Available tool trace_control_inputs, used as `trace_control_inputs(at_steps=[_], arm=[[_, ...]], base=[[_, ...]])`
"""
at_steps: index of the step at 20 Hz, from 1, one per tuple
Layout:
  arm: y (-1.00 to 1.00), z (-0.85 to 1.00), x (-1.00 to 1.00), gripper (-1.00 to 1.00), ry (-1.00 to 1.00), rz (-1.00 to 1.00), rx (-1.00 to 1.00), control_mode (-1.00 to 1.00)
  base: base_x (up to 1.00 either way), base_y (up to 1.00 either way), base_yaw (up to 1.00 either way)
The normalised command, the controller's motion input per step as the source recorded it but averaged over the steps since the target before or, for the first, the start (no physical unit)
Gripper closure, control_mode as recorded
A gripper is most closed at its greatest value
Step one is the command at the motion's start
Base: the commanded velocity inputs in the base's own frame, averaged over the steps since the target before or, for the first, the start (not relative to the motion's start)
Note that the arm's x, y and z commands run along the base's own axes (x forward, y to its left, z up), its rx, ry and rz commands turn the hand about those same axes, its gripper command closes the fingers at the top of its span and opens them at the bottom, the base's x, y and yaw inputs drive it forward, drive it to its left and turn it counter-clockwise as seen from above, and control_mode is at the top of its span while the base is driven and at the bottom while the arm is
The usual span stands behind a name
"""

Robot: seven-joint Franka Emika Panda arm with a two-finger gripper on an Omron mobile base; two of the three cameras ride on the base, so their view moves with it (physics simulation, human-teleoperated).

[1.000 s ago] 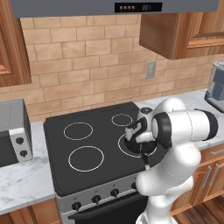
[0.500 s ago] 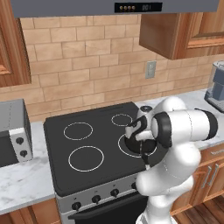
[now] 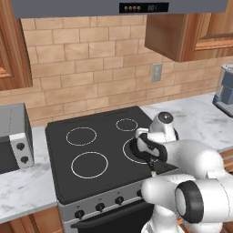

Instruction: Place the cold items (apple and peach) from the fridge in one tupperware on the dining counter. Place the warm items (kebab skewer and hot dog) in the stove area in another tupperware.

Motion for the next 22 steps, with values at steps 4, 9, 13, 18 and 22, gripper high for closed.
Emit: trace_control_inputs(at_steps=[4,9,13,18,22], arm=[[0.00,1.00,-0.42,1.00,-0.10,-0.01,0.00,-1.00],[0.00,1.00,-0.32,1.00,0.00,-0.02,0.00,-1.00],[0.00,1.00,-0.16,1.00,0.00,-0.02,0.00,-1.00],[0.00,0.84,0.00,1.00,0.02,-0.04,0.00,-1.00],[0.00,0.35,-0.02,1.00,0.03,-0.09,0.00,-1.00]], base=[[0.00,0.00,0.00],[0.00,0.00,0.00],[0.00,0.00,0.00],[0.00,0.00,0.00],[0.00,0.00,0.00]])
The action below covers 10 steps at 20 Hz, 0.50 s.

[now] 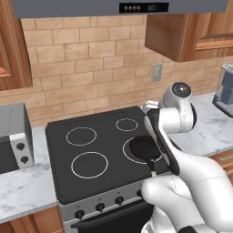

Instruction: Place the cold items (apple and peach) from the fridge in one tupperware on the dining counter. Place the warm items (kebab skewer and hot dog) in the stove area in another tupperware.

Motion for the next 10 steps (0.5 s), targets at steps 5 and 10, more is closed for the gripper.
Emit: trace_control_inputs(at_steps=[5,10], arm=[[0.00,0.02,-0.22,1.00,0.00,-0.07,0.00,1.00],[0.00,0.00,0.00,1.00,0.00,0.00,0.00,1.00]], base=[[-0.33,0.04,-0.04],[-0.97,0.23,-0.15]])
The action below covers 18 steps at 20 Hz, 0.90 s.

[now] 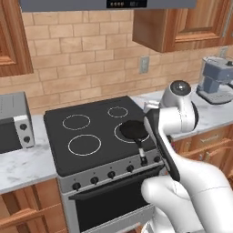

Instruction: Place the cold items (apple and peach) from the fridge in one tupperware on the dining counter. Place the warm items (kebab skewer and hot dog) in the stove area in another tupperware.

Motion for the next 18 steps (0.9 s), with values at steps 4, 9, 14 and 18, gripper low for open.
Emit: trace_control_inputs(at_steps=[4,9,14,18], arm=[[0.00,0.00,0.00,1.00,0.00,0.00,0.00,1.00],[0.00,0.00,0.00,1.00,0.00,0.00,0.00,1.00],[0.00,0.00,0.00,1.00,0.00,0.00,0.00,1.00],[0.00,0.00,0.00,1.00,0.00,0.00,0.00,1.00]], base=[[-0.95,0.28,-0.20],[-1.00,0.18,-0.25],[-1.00,0.43,-0.31],[-1.00,0.54,-0.29]])
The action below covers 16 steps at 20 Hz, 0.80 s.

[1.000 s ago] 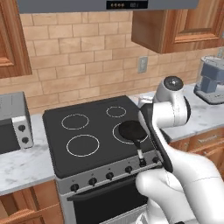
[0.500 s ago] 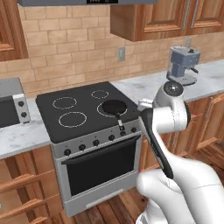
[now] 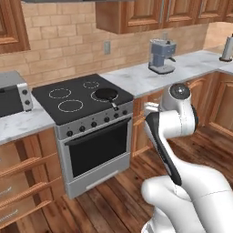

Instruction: Place the cold items (apple and peach) from the fridge in one tupperware on the dining counter. Place the warm items (kebab skewer and hot dog) in the stove area in another tupperware.

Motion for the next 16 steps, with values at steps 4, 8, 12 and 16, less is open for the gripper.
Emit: trace_control_inputs(at_steps=[4,8,12,16], arm=[[0.00,0.00,0.00,1.00,0.00,0.00,0.00,1.00],[0.00,0.00,0.00,1.00,0.00,0.00,0.00,1.00],[0.00,0.00,0.00,1.00,0.00,0.00,0.00,1.00],[0.00,0.00,0.00,1.00,0.00,0.00,0.00,1.00]], base=[[-1.00,0.52,-0.28],[-1.00,0.46,-0.29],[-0.97,0.41,-0.28],[-1.00,0.38,-0.28]])
